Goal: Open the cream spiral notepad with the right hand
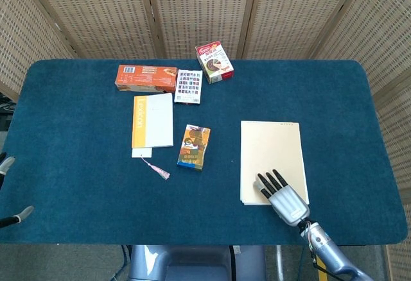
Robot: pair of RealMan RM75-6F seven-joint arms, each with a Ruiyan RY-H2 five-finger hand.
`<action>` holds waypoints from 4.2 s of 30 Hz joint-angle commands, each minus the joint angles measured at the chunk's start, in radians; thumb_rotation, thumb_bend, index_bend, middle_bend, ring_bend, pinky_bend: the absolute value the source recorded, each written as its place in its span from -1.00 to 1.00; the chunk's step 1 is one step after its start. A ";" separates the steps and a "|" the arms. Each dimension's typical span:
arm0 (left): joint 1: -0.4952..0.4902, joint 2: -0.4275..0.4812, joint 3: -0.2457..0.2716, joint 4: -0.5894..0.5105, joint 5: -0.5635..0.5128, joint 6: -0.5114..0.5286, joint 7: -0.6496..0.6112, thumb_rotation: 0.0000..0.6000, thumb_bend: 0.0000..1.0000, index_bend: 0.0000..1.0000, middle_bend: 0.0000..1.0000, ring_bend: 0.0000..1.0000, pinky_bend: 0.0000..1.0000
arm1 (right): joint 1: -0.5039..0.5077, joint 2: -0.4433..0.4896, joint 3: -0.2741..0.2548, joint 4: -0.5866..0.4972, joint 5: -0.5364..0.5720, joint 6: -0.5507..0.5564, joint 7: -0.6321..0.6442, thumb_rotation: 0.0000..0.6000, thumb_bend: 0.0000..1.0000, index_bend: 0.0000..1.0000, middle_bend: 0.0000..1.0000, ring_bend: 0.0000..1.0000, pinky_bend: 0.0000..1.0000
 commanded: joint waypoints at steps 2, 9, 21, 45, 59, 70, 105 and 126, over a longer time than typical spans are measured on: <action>0.001 -0.001 0.000 0.001 -0.001 0.002 -0.001 1.00 -1.00 -1.00 -1.00 -1.00 -1.00 | 0.000 -0.002 0.004 0.003 0.004 0.012 0.004 1.00 0.03 -0.98 -1.00 -1.00 -1.00; 0.000 0.000 0.000 0.000 -0.001 -0.001 0.001 1.00 -1.00 -1.00 -1.00 -1.00 -1.00 | 0.005 -0.014 0.011 0.014 0.018 0.016 -0.011 1.00 0.03 -0.98 -1.00 -1.00 -1.00; -0.001 0.002 -0.001 -0.001 -0.001 -0.002 -0.003 1.00 -1.00 -1.00 -1.00 -1.00 -1.00 | 0.010 -0.050 0.011 0.063 0.031 0.012 -0.066 1.00 0.03 -0.98 -1.00 -1.00 -1.00; -0.008 0.006 -0.006 -0.006 -0.018 -0.017 -0.004 1.00 -1.00 -1.00 -1.00 -1.00 -1.00 | 0.048 -0.161 0.160 0.161 0.198 0.033 -0.117 1.00 0.01 -1.00 -1.00 -1.00 -0.95; -0.009 0.002 -0.005 -0.009 -0.017 -0.020 0.007 1.00 -1.00 -1.00 -1.00 -1.00 -1.00 | 0.067 -0.198 0.186 0.253 0.229 0.057 -0.073 1.00 0.24 -0.99 -0.65 -0.68 -0.79; -0.011 0.001 -0.005 -0.012 -0.022 -0.025 0.014 1.00 -1.00 -1.00 -1.00 -1.00 -1.00 | 0.105 -0.217 0.206 0.248 0.258 0.037 -0.123 1.00 0.22 -0.91 -0.63 -0.68 -0.79; -0.020 0.015 -0.008 -0.015 -0.037 -0.047 -0.008 1.00 -1.00 -1.00 -1.00 -1.00 -1.00 | 0.192 -0.266 0.211 0.351 0.278 0.041 -0.118 1.00 0.24 0.32 0.31 0.10 -0.03; -0.017 0.004 0.002 -0.024 -0.019 -0.039 0.029 1.00 -1.00 -1.00 -1.00 -1.00 -1.00 | 0.167 0.053 -0.035 0.151 -0.094 0.206 0.109 1.00 0.24 0.32 0.33 0.12 0.05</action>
